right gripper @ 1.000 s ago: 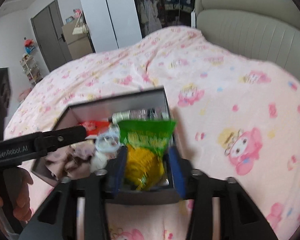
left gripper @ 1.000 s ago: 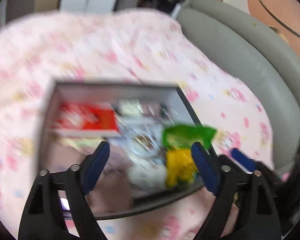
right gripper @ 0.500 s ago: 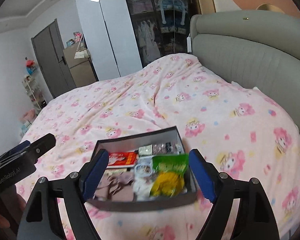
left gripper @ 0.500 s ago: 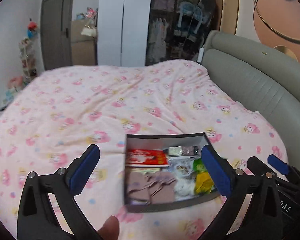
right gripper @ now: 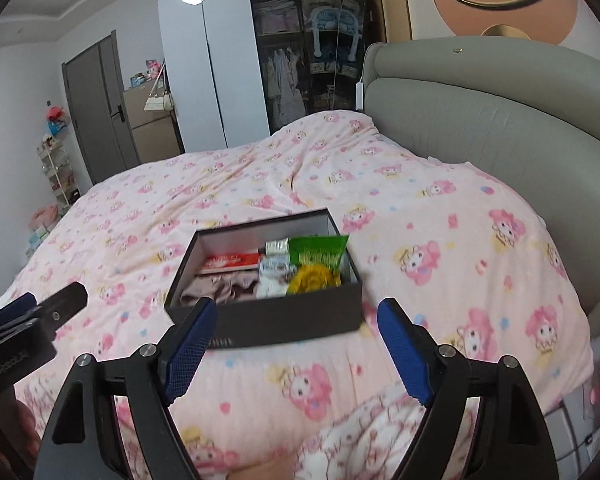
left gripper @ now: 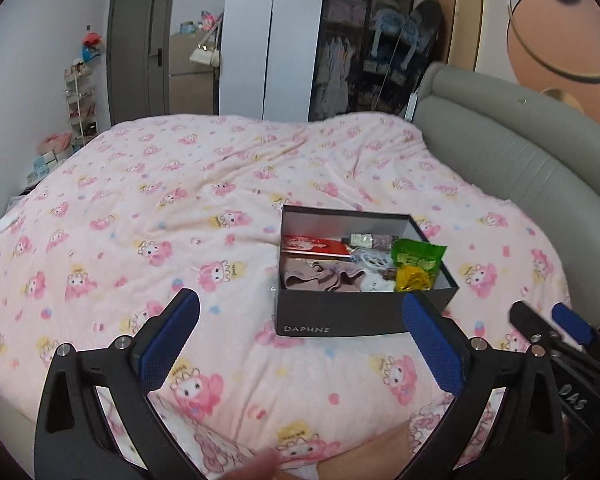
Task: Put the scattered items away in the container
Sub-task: 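Withdraw both grippers from the box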
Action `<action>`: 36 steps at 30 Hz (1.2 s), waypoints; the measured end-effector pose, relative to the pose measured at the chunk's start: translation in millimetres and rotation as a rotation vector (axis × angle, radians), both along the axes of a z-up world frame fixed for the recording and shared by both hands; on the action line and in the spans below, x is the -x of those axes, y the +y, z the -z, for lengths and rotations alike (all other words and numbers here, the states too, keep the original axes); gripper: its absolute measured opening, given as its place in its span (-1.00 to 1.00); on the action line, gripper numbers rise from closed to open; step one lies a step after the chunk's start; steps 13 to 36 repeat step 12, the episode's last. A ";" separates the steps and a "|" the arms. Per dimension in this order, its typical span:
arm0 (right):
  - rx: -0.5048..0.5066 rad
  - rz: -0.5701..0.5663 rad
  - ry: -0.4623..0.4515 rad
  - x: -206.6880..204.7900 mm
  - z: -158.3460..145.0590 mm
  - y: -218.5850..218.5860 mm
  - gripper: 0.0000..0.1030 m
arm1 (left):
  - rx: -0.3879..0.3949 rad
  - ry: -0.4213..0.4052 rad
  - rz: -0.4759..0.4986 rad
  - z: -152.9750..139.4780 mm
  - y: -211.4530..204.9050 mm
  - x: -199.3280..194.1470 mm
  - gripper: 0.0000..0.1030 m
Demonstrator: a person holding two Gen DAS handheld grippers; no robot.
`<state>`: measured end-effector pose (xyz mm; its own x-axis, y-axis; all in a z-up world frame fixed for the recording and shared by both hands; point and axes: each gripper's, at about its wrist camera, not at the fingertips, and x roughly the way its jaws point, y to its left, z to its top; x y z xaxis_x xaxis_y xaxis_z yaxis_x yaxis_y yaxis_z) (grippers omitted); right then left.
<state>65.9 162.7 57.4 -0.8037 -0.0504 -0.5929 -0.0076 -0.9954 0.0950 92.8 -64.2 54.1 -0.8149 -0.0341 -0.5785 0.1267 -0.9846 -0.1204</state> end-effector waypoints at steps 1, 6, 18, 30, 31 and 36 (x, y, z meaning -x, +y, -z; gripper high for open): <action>-0.009 -0.002 0.000 -3.8 1.7 -1.0 0.57 | 0.008 0.018 0.008 -0.7 3.6 -8.1 0.99; 0.012 -0.014 -0.047 -12.2 12.4 0.1 0.57 | 0.064 0.037 0.019 -2.9 16.5 -25.8 0.99; 0.014 -0.016 -0.069 -17.8 16.9 0.2 0.57 | 0.034 0.017 0.017 2.9 17.0 -30.9 0.99; 0.014 -0.016 -0.069 -17.8 16.9 0.2 0.57 | 0.034 0.017 0.017 2.9 17.0 -30.9 0.99; 0.014 -0.016 -0.069 -17.8 16.9 0.2 0.57 | 0.034 0.017 0.017 2.9 17.0 -30.9 0.99; 0.014 -0.016 -0.069 -17.8 16.9 0.2 0.57 | 0.034 0.017 0.017 2.9 17.0 -30.9 0.99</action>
